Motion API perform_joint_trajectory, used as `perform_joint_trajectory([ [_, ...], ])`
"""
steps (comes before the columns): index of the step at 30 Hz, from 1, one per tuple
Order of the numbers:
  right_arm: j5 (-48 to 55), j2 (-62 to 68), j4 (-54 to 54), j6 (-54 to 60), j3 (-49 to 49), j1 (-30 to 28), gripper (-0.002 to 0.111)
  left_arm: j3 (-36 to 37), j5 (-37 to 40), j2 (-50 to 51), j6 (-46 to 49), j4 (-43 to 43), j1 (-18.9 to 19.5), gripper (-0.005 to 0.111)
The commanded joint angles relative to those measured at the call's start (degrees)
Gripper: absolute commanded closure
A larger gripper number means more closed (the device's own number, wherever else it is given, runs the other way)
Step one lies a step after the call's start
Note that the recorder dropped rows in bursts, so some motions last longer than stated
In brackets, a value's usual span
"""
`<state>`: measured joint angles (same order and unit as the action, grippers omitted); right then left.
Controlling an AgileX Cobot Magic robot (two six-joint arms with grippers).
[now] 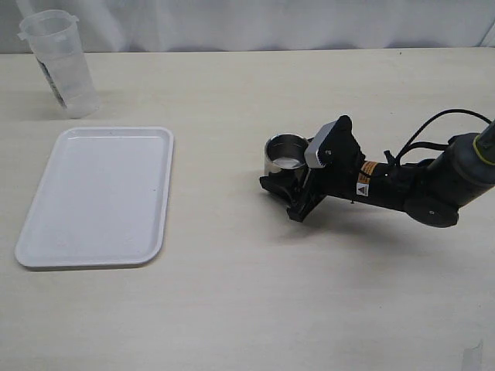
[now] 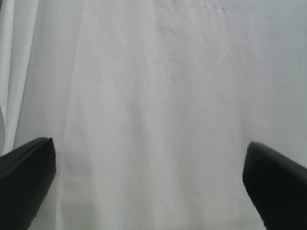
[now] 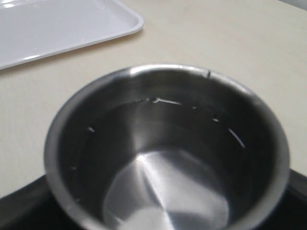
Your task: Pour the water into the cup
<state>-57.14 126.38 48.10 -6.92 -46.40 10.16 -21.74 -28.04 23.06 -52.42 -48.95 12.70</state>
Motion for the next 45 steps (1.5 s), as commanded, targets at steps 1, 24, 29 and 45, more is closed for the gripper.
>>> perform_joint_trajectory([
  [1, -2.6, -0.3, -0.3, 0.1, -0.3, 0.0, 0.104, 0.4, -0.1, -0.2, -5.1, 0.1, 0.0, 0.002],
  [24, -2.6, -0.3, -0.3, 0.1, -0.3, 0.0, 0.104, 14.3, 9.5, -14.1, 21.0, 38.4, -6.2, 0.002],
  [29, -2.6, -0.3, -0.3, 0.1, -0.3, 0.0, 0.104, 14.3, 20.9, -20.0, 39.7, 52.0, -7.2, 0.002],
  [45, -2.6, -0.3, -0.3, 0.1, -0.3, 0.0, 0.104, 16.4, 32.6, -23.1, 51.5, 51.1, -7.4, 0.002],
])
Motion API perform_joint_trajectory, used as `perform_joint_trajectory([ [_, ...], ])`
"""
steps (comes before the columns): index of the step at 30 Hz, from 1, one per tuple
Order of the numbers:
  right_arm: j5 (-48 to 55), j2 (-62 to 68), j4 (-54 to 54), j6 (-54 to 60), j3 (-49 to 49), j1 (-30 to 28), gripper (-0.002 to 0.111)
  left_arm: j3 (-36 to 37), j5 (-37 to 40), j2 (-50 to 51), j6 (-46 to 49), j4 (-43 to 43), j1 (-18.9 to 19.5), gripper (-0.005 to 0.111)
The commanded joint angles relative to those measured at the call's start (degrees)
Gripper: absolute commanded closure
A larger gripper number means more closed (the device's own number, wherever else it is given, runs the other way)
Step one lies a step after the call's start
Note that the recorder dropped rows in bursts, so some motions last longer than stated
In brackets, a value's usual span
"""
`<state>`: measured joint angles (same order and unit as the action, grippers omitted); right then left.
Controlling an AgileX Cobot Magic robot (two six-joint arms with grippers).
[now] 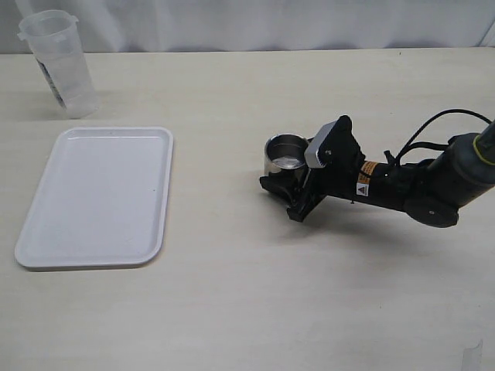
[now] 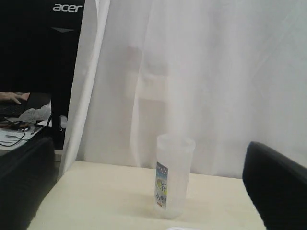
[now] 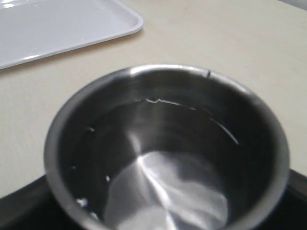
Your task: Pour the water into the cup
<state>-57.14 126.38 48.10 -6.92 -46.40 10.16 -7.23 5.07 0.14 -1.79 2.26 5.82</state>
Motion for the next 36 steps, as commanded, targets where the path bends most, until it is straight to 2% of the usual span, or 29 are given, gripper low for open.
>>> perform_joint_trajectory([
  [1, -2.6, -0.3, -0.3, 0.1, -0.3, 0.0, 0.104, 2.6, -0.9, -0.1, 1.1, -0.1, -0.5, 0.002],
  [8, -2.6, -0.3, -0.3, 0.1, -0.3, 0.0, 0.104, 7.2, -4.1, -0.1, 3.3, -0.3, -0.5, 0.002],
  [13, -2.6, -0.3, -0.3, 0.1, -0.3, 0.0, 0.104, 7.2, -1.1, -0.1, 3.7, -2.7, -0.6, 0.002],
  [15, -2.6, -0.3, -0.3, 0.1, -0.3, 0.0, 0.104, 7.2, -0.7, -0.1, 3.7, -5.1, -2.6, 0.002],
  [16, -2.6, -0.3, -0.3, 0.1, -0.3, 0.0, 0.104, 7.2, -0.6, -0.1, 3.7, -6.4, -4.9, 0.002],
  [19, -2.6, -0.3, -0.3, 0.1, -0.3, 0.0, 0.104, 7.2, -0.4, -0.1, 3.7, -6.4, -6.4, 0.002],
  [23, -2.6, -0.3, -0.3, 0.1, -0.3, 0.0, 0.104, 7.2, 4.0, -0.1, 3.7, -7.7, -6.4, 0.002],
  [24, -2.6, -0.3, -0.3, 0.1, -0.3, 0.0, 0.104, 7.2, 7.5, -0.1, 3.7, -7.7, -6.4, 0.002],
  [27, -2.6, -0.3, -0.3, 0.1, -0.3, 0.0, 0.104, 7.2, 11.9, -0.1, 3.7, -7.7, -6.4, 0.002],
  [36, -2.6, -0.3, -0.3, 0.1, -0.3, 0.0, 0.104, 7.2, 12.6, -0.1, 3.6, -7.7, -6.4, 0.002],
])
